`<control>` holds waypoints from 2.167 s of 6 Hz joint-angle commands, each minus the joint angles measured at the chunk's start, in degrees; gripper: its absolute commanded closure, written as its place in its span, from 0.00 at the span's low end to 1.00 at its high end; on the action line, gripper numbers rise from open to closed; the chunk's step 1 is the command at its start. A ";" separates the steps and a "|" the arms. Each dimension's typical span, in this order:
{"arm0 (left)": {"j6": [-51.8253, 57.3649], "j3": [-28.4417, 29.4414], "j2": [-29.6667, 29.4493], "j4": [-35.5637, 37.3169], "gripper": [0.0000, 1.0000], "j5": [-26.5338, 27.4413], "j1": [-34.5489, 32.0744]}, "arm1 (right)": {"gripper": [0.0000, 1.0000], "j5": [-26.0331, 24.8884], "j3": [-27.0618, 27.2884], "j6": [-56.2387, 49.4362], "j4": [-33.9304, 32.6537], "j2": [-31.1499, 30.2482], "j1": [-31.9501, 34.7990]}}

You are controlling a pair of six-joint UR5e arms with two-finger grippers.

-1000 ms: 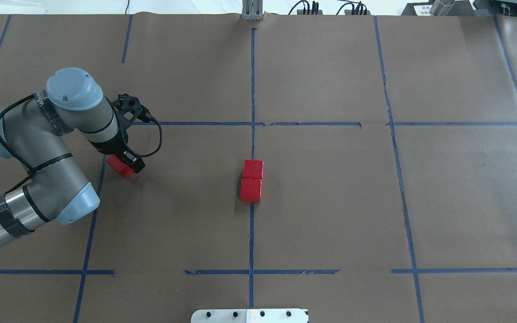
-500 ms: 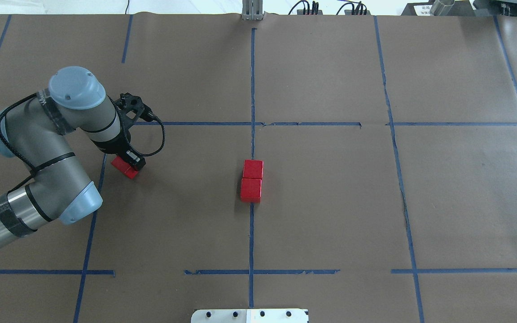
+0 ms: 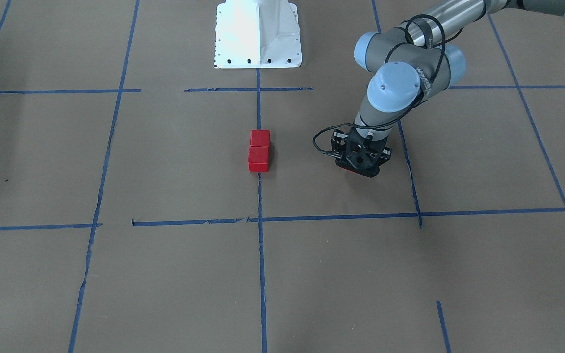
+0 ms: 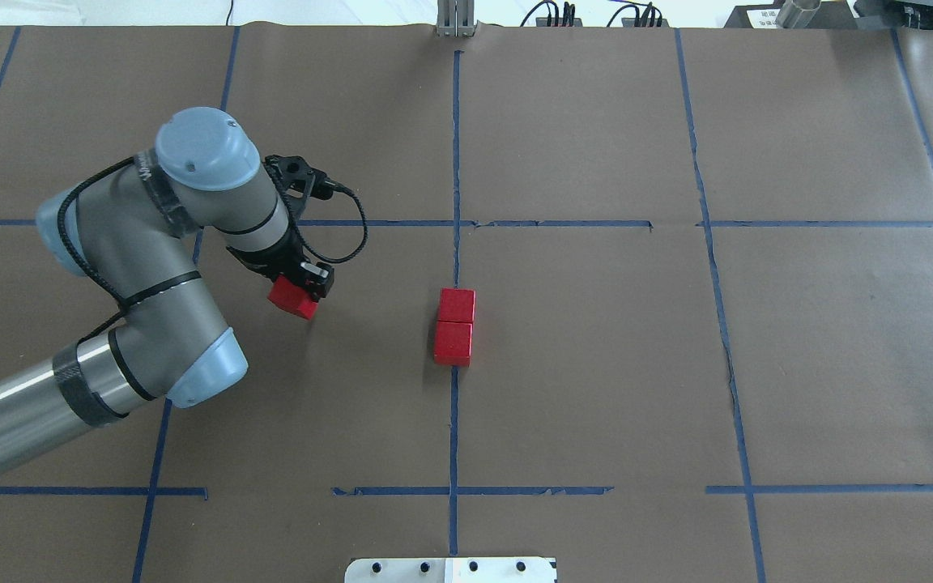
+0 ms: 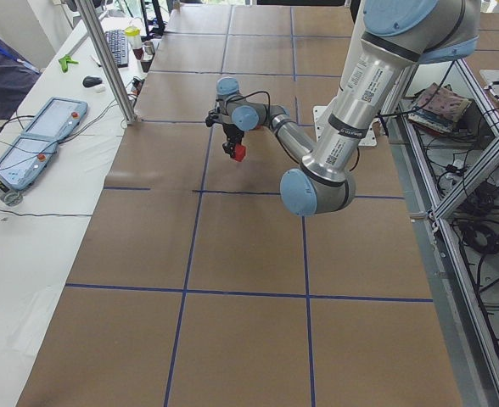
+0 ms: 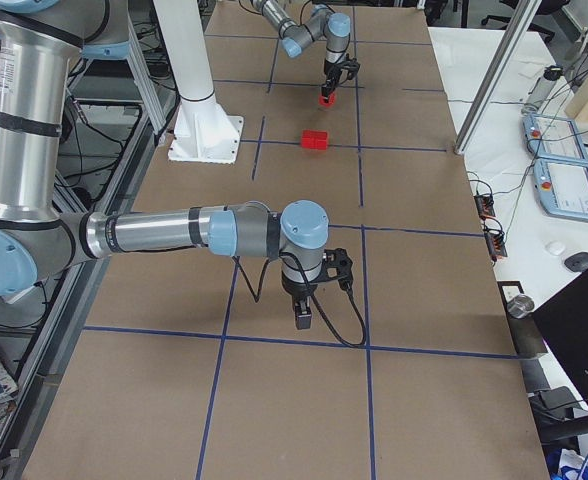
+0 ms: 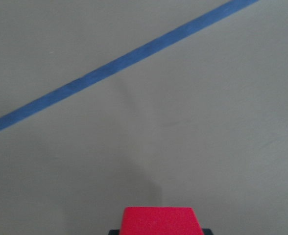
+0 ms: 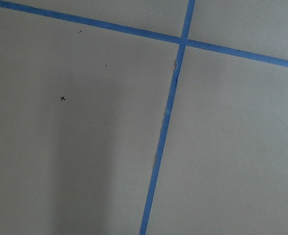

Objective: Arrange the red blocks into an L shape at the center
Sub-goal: 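Carry the cube with the left gripper toward the two placed cubes, then set the cube beside the farther placed cube, on the side nearer the left arm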

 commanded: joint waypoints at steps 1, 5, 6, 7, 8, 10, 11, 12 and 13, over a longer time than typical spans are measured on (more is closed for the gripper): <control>-16.48 0.96 -4.89 0.06 0.94 0.36 3.13 | 0.00 0.00 -0.01 -0.06 0.00 0.00 0.00; -12.03 7.64 -11.50 -0.03 0.95 3.52 3.30 | 0.00 0.00 -0.01 -0.06 0.00 0.00 0.00; -17.44 7.29 -11.85 0.41 0.95 3.35 3.30 | 0.00 0.00 -0.01 0.02 0.00 -0.09 0.00; -31.68 5.81 -11.33 0.50 0.94 3.52 3.22 | 0.00 0.00 -0.01 0.02 0.00 0.00 0.00; -52.79 3.62 -10.54 1.37 0.94 4.74 3.22 | 0.00 0.00 -0.01 0.02 0.00 0.00 0.00; -81.51 3.25 -9.49 1.47 0.93 15.08 6.96 | 0.00 0.00 -0.01 -0.06 0.09 -0.09 0.00; -90.18 3.60 -9.48 1.55 0.93 15.64 8.04 | 0.00 0.00 0.07 -0.06 0.09 0.00 0.00; -94.36 3.43 -9.56 1.55 0.93 15.30 8.57 | 0.00 0.00 0.08 -0.06 0.09 0.00 0.00; -95.53 3.25 -9.83 1.55 0.93 15.21 9.97 | 0.00 0.00 0.08 -0.06 0.09 0.00 0.00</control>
